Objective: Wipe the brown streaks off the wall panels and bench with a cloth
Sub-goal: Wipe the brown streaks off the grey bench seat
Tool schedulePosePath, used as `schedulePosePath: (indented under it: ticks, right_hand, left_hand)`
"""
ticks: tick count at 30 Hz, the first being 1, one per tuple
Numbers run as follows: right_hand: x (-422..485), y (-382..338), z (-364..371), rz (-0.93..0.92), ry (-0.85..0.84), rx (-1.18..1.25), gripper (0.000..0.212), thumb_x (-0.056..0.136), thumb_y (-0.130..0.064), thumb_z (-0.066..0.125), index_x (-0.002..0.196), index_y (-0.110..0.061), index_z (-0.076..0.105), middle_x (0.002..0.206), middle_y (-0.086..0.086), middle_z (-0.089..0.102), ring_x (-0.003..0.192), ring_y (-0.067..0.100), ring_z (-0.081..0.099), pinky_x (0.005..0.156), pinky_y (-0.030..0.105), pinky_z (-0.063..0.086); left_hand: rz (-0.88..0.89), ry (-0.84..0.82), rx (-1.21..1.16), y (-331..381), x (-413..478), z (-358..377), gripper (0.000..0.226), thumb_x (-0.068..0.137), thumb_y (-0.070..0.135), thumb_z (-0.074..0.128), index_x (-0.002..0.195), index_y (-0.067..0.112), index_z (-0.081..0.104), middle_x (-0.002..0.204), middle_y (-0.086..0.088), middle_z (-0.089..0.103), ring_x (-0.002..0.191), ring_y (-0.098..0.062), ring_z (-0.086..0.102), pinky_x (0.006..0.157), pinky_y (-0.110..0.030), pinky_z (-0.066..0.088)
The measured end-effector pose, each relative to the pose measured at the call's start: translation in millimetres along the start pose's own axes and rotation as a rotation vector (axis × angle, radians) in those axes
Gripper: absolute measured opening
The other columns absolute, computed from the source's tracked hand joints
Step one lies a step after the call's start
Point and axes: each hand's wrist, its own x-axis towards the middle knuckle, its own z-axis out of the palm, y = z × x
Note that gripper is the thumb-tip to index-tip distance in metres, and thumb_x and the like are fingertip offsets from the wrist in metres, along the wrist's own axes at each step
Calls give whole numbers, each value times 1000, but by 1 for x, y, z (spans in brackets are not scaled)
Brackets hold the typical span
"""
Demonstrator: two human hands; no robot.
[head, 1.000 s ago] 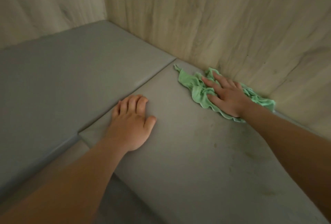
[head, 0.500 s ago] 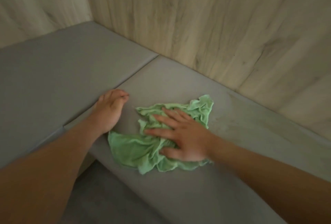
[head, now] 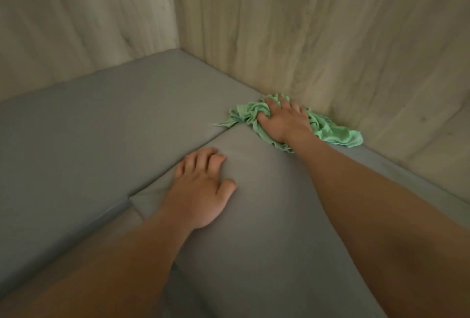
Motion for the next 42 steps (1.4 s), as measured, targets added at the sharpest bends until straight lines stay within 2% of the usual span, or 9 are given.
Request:
schedulePosePath:
  ticks: [6, 10, 14, 22, 26, 29, 33, 36, 42]
  right_hand:
    - [-25, -33, 5, -65, -33, -32, 70, 102, -62, 22, 164, -29, 21, 172, 6, 15, 157, 35, 15, 127, 49, 10]
    - [-65, -87, 18, -262, -71, -44, 67, 105, -59, 20, 165, -29, 17, 173, 5, 13, 158, 30, 12, 128, 47, 5]
    - [-125, -148, 35, -480, -117, -36, 63, 104, -62, 22, 163, -41, 15, 174, -1, 10, 159, 28, 9, 128, 47, 3]
    - [-249, -149, 55, -975, -100, -267, 65, 82, -55, 40, 148, -55, 46, 170, -12, 19, 160, 28, 3, 126, 51, -1]
    - [-238, -65, 30, -612, -171, -164, 78, 85, -90, 28, 155, -63, 5, 173, -14, 2, 160, 30, 2, 126, 52, 2]
    - [-260, -9, 18, -355, -201, -159, 94, 73, -91, 19, 159, -52, 20, 173, -11, -7, 159, 34, -5, 126, 58, -1]
    - [-333, -6, 40, -660, -147, -217, 83, 74, -77, 38, 150, -44, 44, 174, -1, 4, 158, 41, 8, 125, 62, 2]
    - [-367, 31, 46, -823, -124, -156, 76, 82, -74, 44, 154, -60, 23, 174, -8, 3, 159, 33, -1, 126, 58, -4]
    - [-367, 163, 14, -512, -128, -170, 78, 81, -95, 6, 154, -65, 4, 173, -14, -5, 160, 30, -6, 126, 54, -6]
  left_hand:
    - [38, -108, -260, -5, 7, -27, 66, 95, 48, 28, 148, 12, 44, 156, -10, 34, 148, -32, 28, 122, -39, 19]
    - [-233, 326, -682, -38, -28, -79, 67, 84, 39, 25, 103, -10, 67, 115, -29, 63, 114, -36, 55, 99, -37, 34]
    - [-438, 484, -572, -86, -90, -96, 63, 86, 42, 25, 96, -2, 67, 110, -26, 65, 111, -38, 56, 99, -45, 41]
    - [-670, 396, -517, -72, -134, -87, 64, 89, 50, 24, 109, 4, 64, 121, -26, 62, 116, -43, 54, 103, -49, 43]
    - [-556, 346, -488, -26, -122, -82, 59, 85, 48, 22, 103, 8, 62, 119, -26, 61, 115, -41, 54, 101, -48, 44]
    - [-492, 303, -525, 17, -116, -78, 62, 87, 39, 19, 107, 0, 62, 120, -29, 60, 116, -44, 53, 99, -48, 40]
    - [-439, 234, -470, 61, -110, -70, 49, 104, 28, 27, 114, -5, 62, 127, -32, 58, 122, -45, 51, 103, -46, 37]
    - [-368, 208, -386, 92, -103, -62, 31, 101, 33, 41, 102, 10, 61, 121, -27, 61, 119, -44, 54, 100, -49, 44]
    - [-191, 121, -315, 151, -86, -49, 22, 101, 27, 47, 101, 10, 60, 120, -25, 59, 120, -45, 50, 102, -48, 41]
